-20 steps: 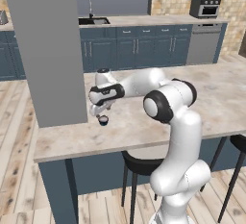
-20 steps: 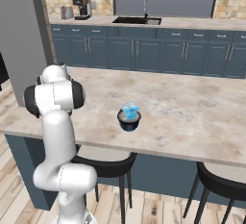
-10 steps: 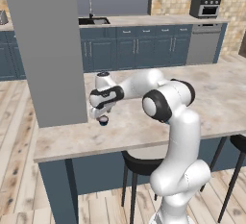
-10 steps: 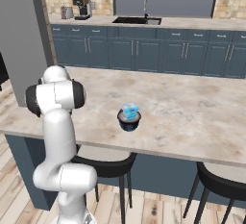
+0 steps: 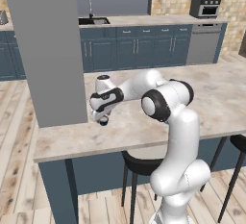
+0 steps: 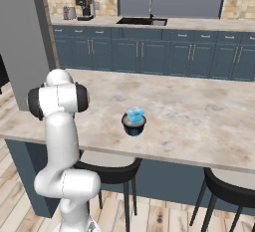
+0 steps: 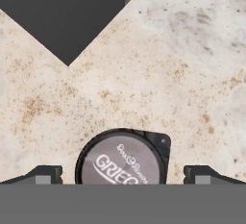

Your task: Stack the yogurt containers by placing the smaller containers on top of the larger containers.

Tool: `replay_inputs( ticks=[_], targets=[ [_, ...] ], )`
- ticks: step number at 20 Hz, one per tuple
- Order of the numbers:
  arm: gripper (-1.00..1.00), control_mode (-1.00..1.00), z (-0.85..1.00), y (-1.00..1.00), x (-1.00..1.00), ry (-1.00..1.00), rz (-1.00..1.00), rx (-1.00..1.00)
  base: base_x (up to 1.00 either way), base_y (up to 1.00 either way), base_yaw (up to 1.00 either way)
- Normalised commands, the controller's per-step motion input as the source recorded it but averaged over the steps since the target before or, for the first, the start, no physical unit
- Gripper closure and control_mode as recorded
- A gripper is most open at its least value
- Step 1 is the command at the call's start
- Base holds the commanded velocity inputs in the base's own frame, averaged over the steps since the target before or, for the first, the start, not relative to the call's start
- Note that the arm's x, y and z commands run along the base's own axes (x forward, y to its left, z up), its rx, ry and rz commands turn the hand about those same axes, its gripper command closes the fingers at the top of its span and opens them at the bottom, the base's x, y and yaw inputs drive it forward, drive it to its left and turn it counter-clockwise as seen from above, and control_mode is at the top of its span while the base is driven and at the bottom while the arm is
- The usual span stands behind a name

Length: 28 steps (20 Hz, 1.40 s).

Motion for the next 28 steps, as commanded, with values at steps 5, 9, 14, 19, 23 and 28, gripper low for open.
replay_inputs(
  ticks=[5,9,14,19,23,28],
  targets=[
    [-1.00,-1.00,-0.09,0.00,0.01,0.00,0.00,0.00,0.00,0.00,0.00],
    [-1.00,-1.00,-0.07,0.00,0.03,0.00,0.00,0.00,0.00,0.00,0.00],
    [-1.00,-1.00,-0.06,0.02,0.06,0.00,0.00,0.00,0.00,0.00,0.00],
    [-1.00,-1.00,-0.08,0.04,0.11,0.00,0.00,0.00,0.00,0.00,0.00],
    [-1.00,-1.00,-0.07,0.01,0.06,0.00,0.00,0.00,0.00,0.00,0.00],
    [-1.00,-1.00,-0.05,0.00,0.00,0.00,0.00,0.00,0.00,0.00,0.00]
  ],
)
